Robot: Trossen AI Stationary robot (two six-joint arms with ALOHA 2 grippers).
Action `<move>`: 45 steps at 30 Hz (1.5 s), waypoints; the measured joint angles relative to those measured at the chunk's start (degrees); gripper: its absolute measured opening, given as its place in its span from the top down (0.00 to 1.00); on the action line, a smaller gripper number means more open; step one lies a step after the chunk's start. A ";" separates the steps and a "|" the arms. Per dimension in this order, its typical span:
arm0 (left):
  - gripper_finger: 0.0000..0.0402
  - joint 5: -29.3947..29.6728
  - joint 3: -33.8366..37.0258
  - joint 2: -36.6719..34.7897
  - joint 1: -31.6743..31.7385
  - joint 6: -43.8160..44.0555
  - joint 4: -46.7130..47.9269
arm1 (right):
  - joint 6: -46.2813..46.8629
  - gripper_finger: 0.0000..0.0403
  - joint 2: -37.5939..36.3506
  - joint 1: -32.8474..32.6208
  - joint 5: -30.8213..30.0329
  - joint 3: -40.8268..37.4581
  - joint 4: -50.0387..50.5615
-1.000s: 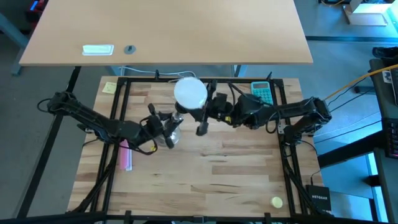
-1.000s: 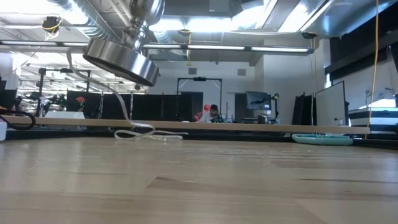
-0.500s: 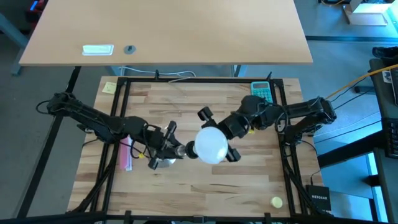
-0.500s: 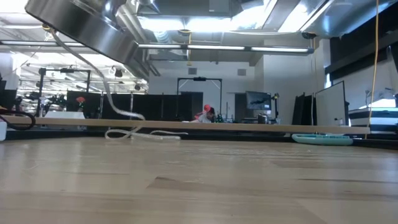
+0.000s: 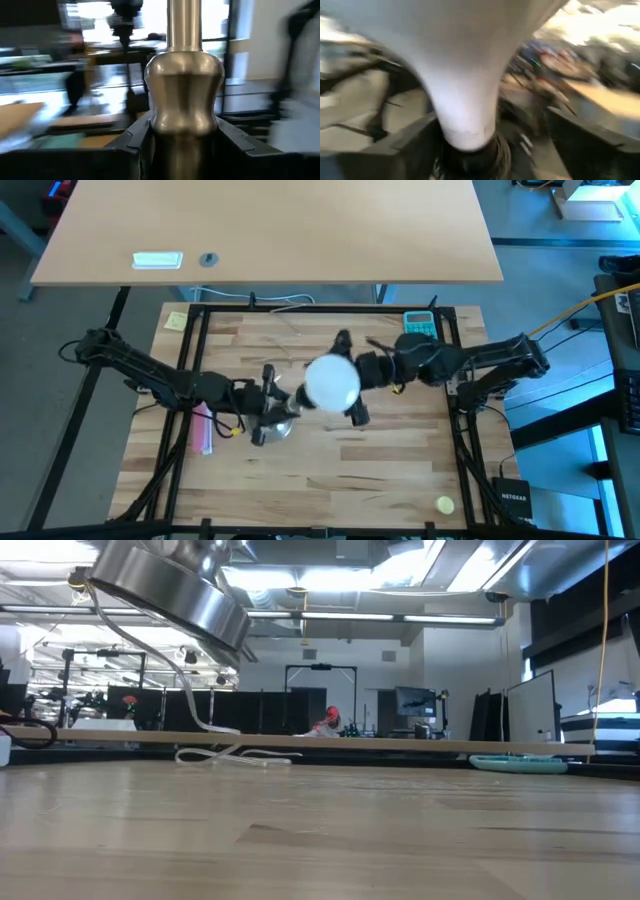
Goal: Screw lightbulb
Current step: Remove the white lightbulb from the silver lamp
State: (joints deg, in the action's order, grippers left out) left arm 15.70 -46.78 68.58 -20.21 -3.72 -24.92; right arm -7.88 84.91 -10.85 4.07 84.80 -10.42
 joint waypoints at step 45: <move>0.68 38.52 -0.07 2.08 -4.89 -26.47 -12.13 | -5.01 0.59 5.88 0.66 -16.82 -0.05 -24.47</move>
State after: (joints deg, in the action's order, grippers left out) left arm 54.22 -46.85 70.65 -25.10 -30.19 -37.06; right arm -12.89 90.79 -10.20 -12.75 84.75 -34.89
